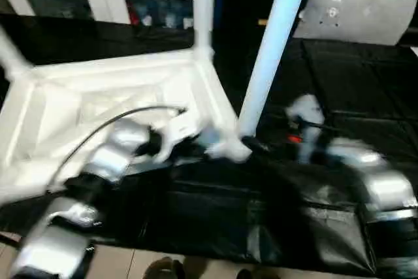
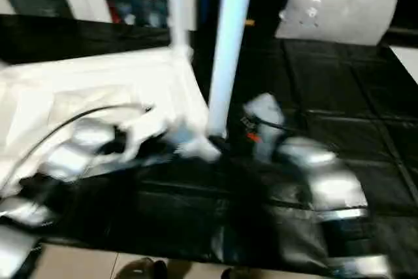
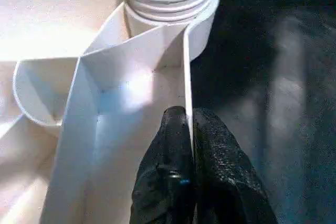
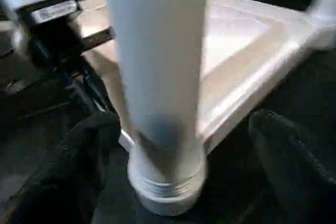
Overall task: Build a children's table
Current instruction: Rotate leg to tighten
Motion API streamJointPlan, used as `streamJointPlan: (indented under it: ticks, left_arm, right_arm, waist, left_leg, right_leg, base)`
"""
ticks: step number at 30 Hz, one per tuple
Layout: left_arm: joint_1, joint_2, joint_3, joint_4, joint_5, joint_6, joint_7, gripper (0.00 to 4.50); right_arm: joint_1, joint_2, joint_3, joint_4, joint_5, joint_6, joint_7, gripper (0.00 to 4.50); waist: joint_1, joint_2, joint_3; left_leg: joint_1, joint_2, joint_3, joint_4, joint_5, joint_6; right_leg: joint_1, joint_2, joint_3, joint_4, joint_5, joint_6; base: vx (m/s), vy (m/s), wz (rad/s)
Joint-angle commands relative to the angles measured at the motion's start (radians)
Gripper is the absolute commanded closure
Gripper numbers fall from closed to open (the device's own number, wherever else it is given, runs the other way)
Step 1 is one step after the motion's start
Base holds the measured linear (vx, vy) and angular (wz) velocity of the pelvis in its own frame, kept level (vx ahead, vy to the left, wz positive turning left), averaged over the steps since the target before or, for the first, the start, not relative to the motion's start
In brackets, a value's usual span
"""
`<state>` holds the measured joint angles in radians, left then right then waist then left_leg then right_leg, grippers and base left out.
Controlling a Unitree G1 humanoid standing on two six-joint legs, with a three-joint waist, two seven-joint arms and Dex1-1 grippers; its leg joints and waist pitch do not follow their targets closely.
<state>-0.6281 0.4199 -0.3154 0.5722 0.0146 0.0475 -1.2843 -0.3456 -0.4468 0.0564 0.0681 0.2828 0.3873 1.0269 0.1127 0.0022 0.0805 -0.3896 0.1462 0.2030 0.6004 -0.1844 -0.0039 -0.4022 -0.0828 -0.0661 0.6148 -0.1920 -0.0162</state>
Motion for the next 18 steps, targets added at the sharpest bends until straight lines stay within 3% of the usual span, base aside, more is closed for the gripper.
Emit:
streamJointPlan:
  ticks: [1, 2, 3, 5, 11, 14, 18]
  left_arm:
    - [-0.011, -0.01, -0.029, -0.058, -0.029, -0.03, -0.068, 4.5]
    - [-0.01, -0.002, -0.037, -0.065, -0.031, -0.032, -0.088, 4.5]
    - [-0.012, 0.005, -0.046, -0.068, -0.031, -0.038, -0.108, 4.5]
    - [-0.016, 0.009, -0.052, -0.062, -0.028, -0.052, -0.124, 4.5]
    - [-0.022, 0.014, -0.064, -0.057, -0.028, -0.082, -0.174, 4.5]
    - [-0.023, 0.013, -0.067, -0.063, -0.034, -0.082, -0.183, 4.5]
    - [-0.017, 0.009, -0.067, -0.062, -0.031, -0.09, -0.168, 4.5]
  right_arm:
    - [-0.008, -0.015, 0.022, 0.014, 0.018, -0.018, 0.063, 0.07]
    - [-0.01, -0.032, 0.033, 0.02, 0.03, -0.018, 0.109, 0.07]
    - [-0.012, -0.048, 0.043, 0.027, 0.04, -0.027, 0.16, 0.21]
    - [-0.016, -0.063, 0.052, 0.037, 0.047, -0.028, 0.204, 0.4]
    - [-0.036, -0.091, 0.09, 0.079, 0.057, -0.061, 0.317, 0.83]
    - [-0.046, -0.097, 0.109, 0.109, 0.044, -0.086, 0.351, 1.2]
    - [-0.056, -0.092, 0.122, 0.163, 0.016, -0.128, 0.356, 1.32]
  waist:
    - [-0.001, -0.001, -0.069]
    - [0.004, 0.005, -0.069]
    - [0.005, 0.004, -0.069]
    - [0.01, -0.001, -0.069]
    - [0.024, -0.003, -0.069]
    - [0.025, -0.006, -0.068]
    - [0.025, -0.006, -0.064]
  left_leg:
    - [0.036, 0.099, -0.041, -0.079, -0.245, 0.017]
    - [0.041, 0.102, -0.041, -0.08, -0.25, 0.005]
    - [0.042, 0.102, -0.041, -0.081, -0.253, -0.001]
    - [0.038, 0.101, -0.039, -0.081, -0.244, 0.007]
    - [0.032, 0.101, -0.039, -0.077, -0.207, 0.028]
    - [0.031, 0.102, -0.04, -0.078, -0.196, 0.036]
    - [0.033, 0.102, -0.04, -0.079, -0.208, 0.034]
  right_leg:
    - [0.042, -0.099, 0.059, -0.076, -0.221, -0.246]
    - [0.036, -0.098, 0.06, -0.077, -0.226, -0.246]
    - [0.036, -0.095, 0.059, -0.075, -0.21, -0.249]
    - [0.039, -0.095, 0.059, -0.07, -0.179, -0.255]
    - [0.04, -0.102, 0.058, -0.069, -0.168, -0.256]
    - [0.04, -0.1, 0.055, -0.065, -0.157, -0.262]
    - [0.037, -0.101, 0.056, -0.069, -0.176, -0.262]
  base:
    - [0.0, 0.0, 0.0]
    - [0.0, 0.0, 0.0]
    - [0.0, 0.0, 0.0]
    - [0.0, 0.0, 0.0]
    - [0.0, 0.0, 0.0]
    - [0.0, 0.0, 0.0]
    - [0.0, 0.0, 0.0]
